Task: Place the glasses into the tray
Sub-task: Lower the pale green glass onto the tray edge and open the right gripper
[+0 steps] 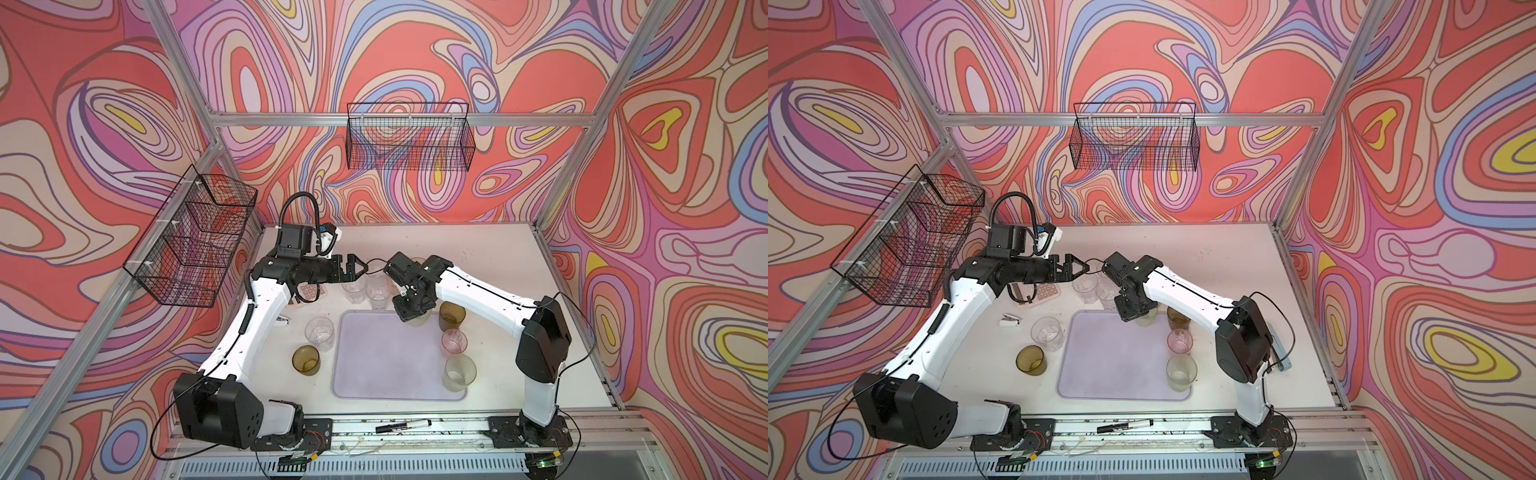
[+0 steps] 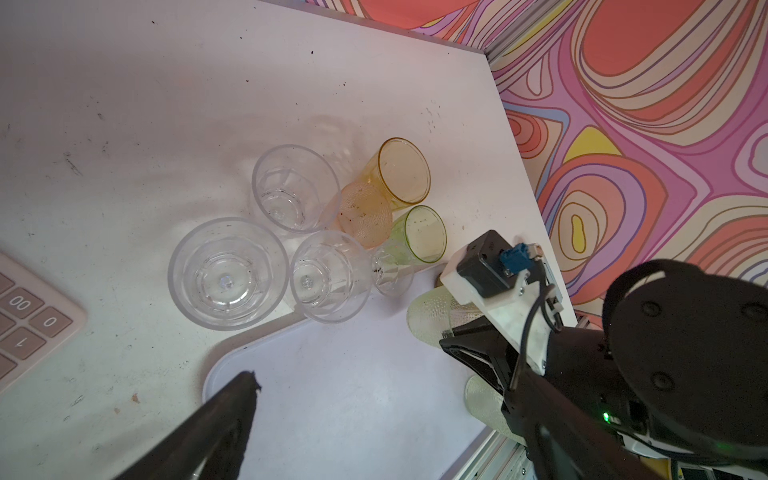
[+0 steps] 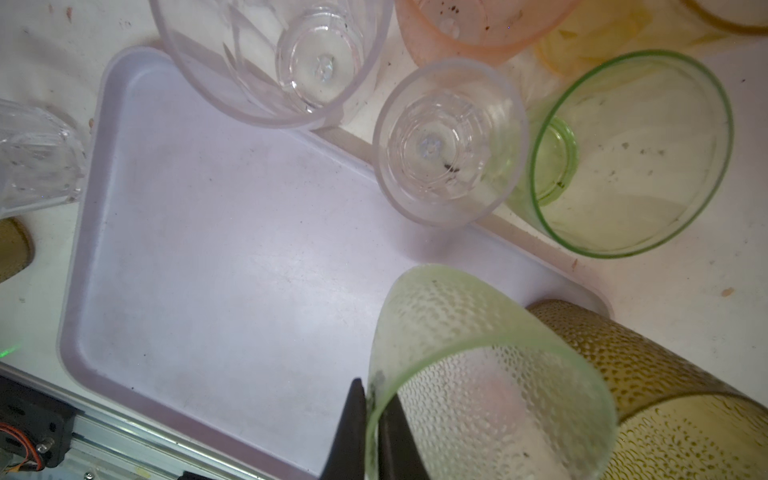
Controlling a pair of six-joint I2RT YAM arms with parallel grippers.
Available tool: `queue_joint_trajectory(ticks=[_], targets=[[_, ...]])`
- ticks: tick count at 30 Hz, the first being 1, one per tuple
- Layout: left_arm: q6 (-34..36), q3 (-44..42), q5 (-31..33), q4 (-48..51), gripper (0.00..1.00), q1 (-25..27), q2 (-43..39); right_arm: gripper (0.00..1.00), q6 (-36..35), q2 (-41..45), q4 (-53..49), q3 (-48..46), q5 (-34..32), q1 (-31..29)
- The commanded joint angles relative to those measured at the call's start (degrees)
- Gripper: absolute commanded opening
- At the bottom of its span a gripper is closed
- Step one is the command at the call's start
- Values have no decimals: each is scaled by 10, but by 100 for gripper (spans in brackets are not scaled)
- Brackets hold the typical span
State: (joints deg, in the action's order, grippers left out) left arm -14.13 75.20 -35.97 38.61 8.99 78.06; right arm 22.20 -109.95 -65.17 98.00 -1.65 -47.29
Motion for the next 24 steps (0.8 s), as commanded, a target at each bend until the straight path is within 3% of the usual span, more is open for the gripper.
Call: queue_joint_trajectory(ticks=[1,24], targets=[[9,-7,0,-7,100,-2,-13,0,8,-11,14,-15,-6,-2],[8,-8,0,-9,100,-3,-9,1,-4,-10,41,-60,-13,29]])
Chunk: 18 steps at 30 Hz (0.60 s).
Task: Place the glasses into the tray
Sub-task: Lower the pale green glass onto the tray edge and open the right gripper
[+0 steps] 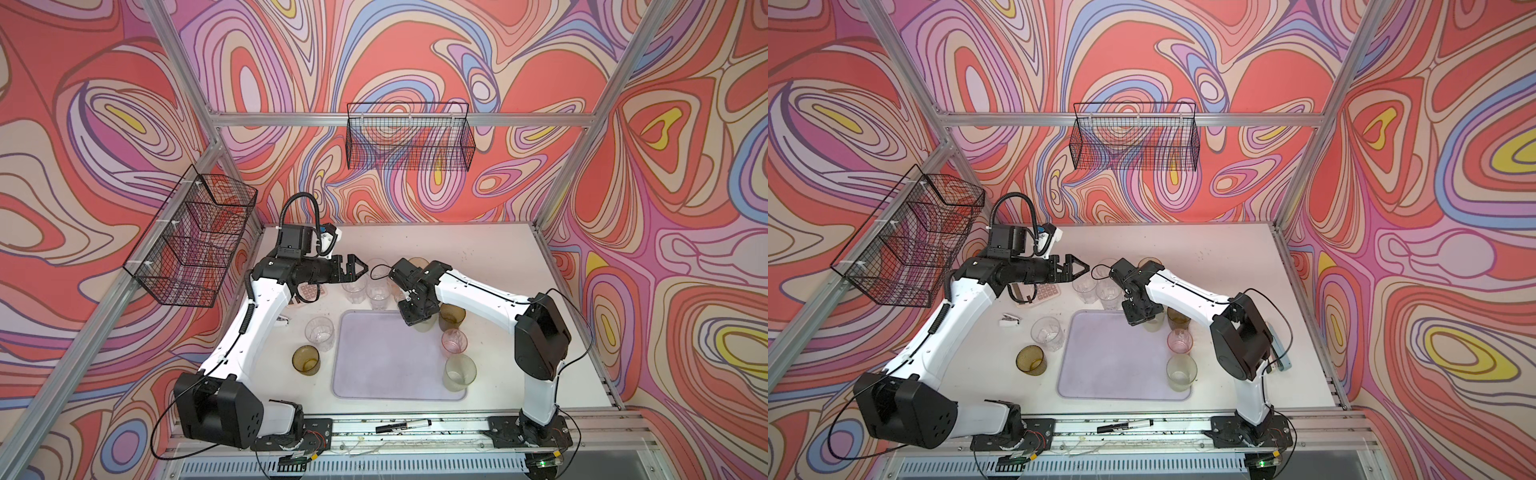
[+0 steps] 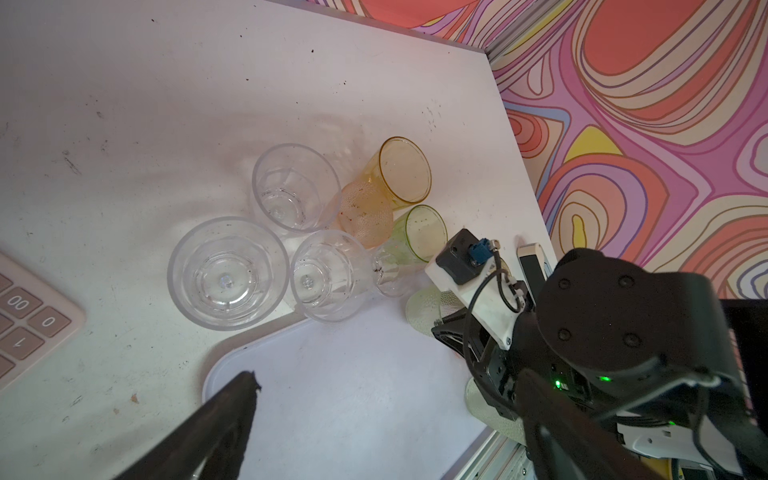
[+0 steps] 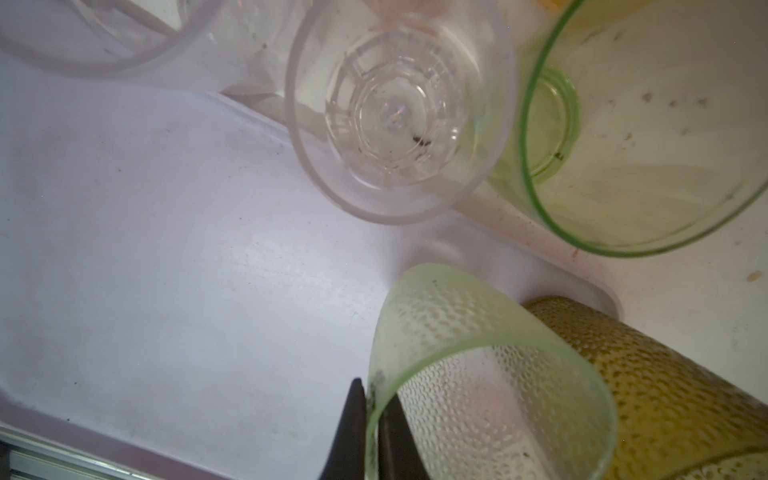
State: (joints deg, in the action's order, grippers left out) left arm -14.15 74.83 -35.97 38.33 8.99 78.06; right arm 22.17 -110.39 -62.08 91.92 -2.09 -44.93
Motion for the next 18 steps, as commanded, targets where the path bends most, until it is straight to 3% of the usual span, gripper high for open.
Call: queue_joint_trajectory(ticks=[1,18], targets=[[8,-4,0,-6,100,-3,-9,1,-4,-6,10,2,-8,7],[9,-4,3,-5,100,-7,-9,4,-16,-29,12,9,-5,12]])
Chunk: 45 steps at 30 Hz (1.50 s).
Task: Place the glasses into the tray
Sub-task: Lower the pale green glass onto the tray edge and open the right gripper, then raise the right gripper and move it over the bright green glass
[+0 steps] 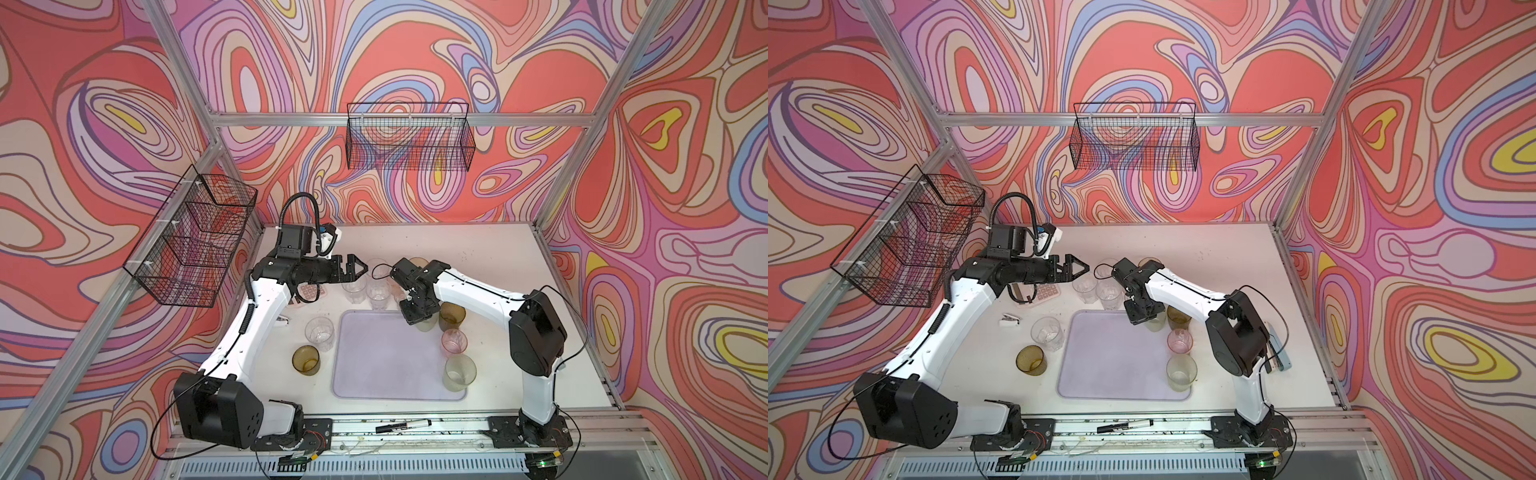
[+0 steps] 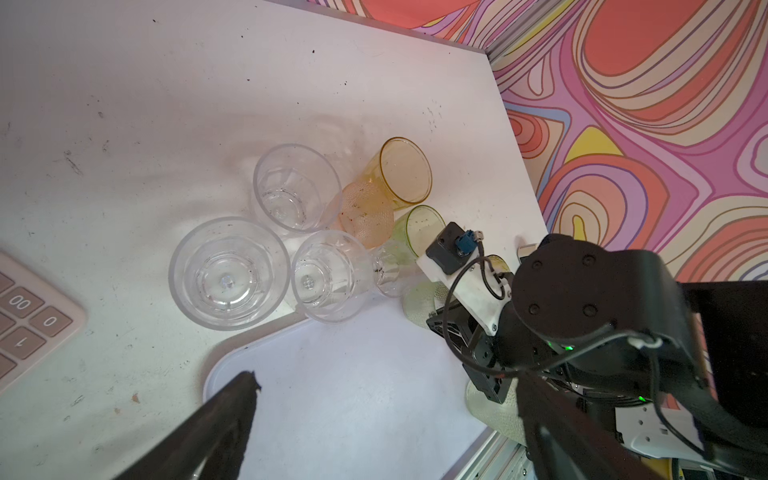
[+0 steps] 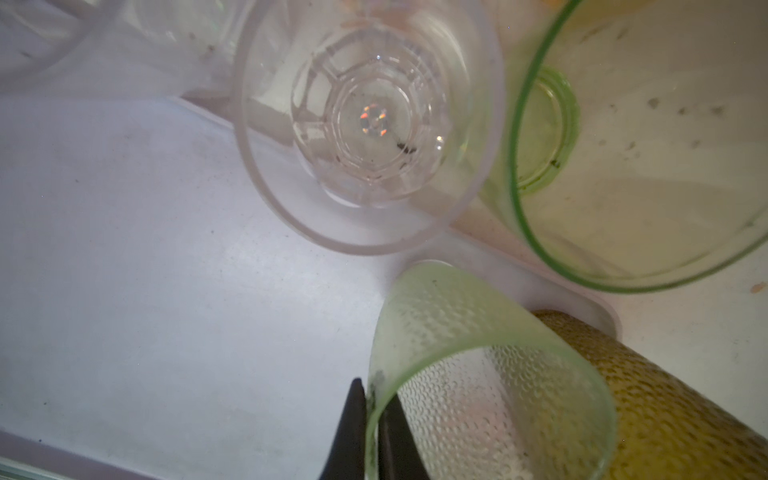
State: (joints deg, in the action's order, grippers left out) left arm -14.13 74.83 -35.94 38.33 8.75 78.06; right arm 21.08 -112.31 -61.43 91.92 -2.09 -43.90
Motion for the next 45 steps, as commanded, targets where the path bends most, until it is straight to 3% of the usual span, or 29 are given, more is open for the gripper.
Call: queue_joint_trajectory(ticks=[1,32,45], targets=[[8,-4,2,-5,100,-5,-9,4,-5,-12,5,10,-4,3],[4,-7,-4,-8,100,-8,-10,21,-8,13,-24,47,-7,2],[3,-7,-4,-10,100,-8,-10,26,-30,16,-58,104,-47,9]])
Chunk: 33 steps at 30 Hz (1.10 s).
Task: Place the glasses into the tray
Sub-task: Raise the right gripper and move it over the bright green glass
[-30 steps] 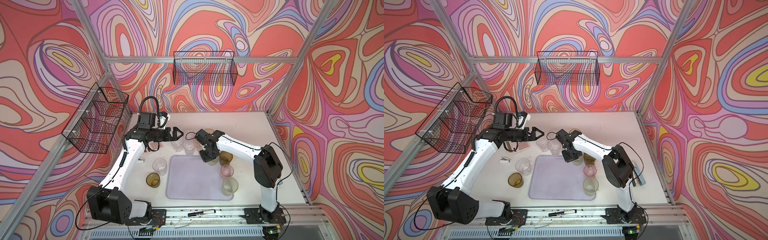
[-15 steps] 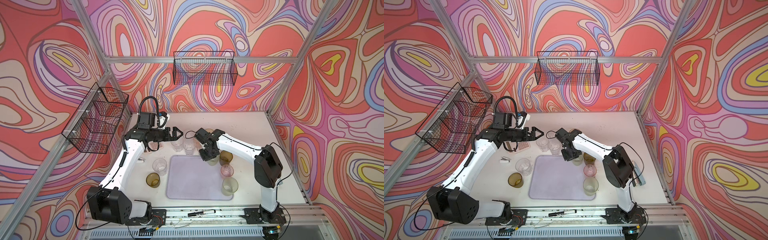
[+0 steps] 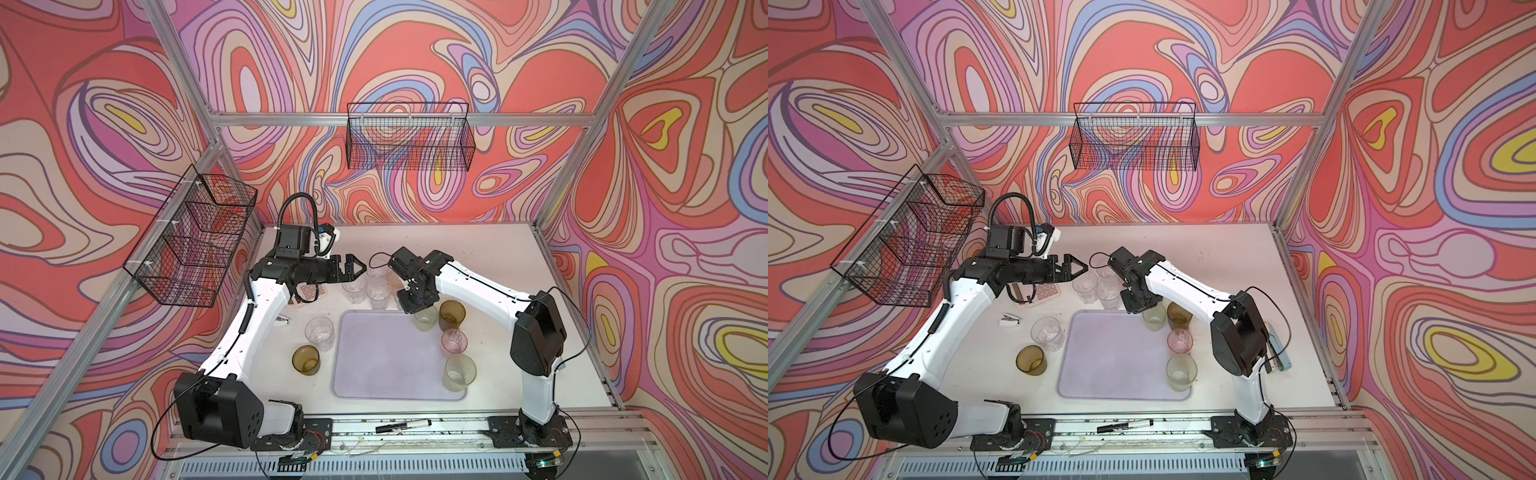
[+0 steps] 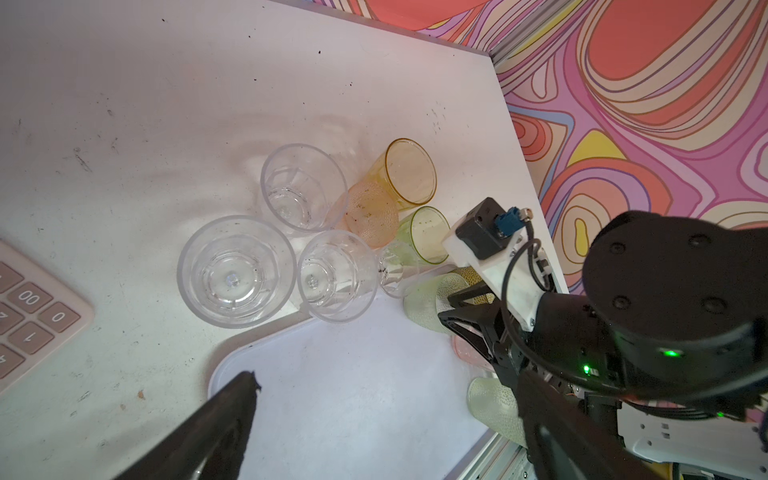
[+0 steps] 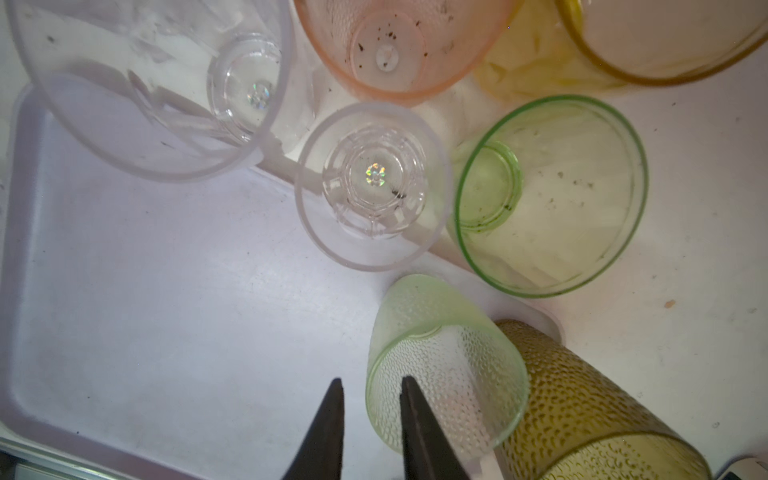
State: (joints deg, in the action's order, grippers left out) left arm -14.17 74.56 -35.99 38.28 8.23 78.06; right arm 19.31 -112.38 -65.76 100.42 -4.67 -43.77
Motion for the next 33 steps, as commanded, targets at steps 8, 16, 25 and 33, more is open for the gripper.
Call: queue_joint_trajectory(ticks=[8,16,25,33], targets=[[3,-5,-6,-9,100,-2,-10,28,-37,8,-22,45,-22,37],[2,-6,-8,-10,100,-3,-8,28,-69,-10,-11,57,-12,61],[2,-6,-8,-10,100,-2,-8,28,-93,-36,-3,62,5,71],[2,-6,-8,-9,100,-3,-9,28,-104,-48,14,51,13,72]])
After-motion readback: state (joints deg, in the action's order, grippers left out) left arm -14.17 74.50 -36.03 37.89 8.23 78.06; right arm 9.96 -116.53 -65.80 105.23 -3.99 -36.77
